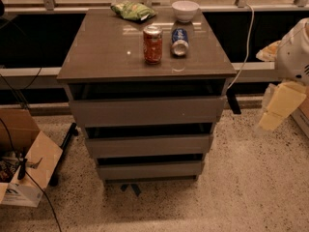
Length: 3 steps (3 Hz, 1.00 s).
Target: Open top drawer
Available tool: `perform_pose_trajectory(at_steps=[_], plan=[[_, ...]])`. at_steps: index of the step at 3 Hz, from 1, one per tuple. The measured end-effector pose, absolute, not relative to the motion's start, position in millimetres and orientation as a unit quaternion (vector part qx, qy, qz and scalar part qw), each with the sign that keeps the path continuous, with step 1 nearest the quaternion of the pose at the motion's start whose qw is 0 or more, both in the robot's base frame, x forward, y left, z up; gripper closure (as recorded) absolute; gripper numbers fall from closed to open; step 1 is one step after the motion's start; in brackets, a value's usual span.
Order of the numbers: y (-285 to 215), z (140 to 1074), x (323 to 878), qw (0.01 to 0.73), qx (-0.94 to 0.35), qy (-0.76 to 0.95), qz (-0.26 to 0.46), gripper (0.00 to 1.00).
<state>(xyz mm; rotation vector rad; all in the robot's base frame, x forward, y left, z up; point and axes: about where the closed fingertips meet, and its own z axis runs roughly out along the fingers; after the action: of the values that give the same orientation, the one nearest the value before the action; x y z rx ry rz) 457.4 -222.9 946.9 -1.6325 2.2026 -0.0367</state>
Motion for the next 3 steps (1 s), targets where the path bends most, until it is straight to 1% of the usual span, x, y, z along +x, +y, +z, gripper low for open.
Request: perform_pose_trajectory(at_steps=[1,2,3], plan=[[-225,907,483,0.205,-0.593,0.779,0.002,0.00],[-229,876,503,0.196,-0.612,0.766,0.000,0.00],[-237,847,528,0.182,-0.645,0.742,-0.023,0.00]])
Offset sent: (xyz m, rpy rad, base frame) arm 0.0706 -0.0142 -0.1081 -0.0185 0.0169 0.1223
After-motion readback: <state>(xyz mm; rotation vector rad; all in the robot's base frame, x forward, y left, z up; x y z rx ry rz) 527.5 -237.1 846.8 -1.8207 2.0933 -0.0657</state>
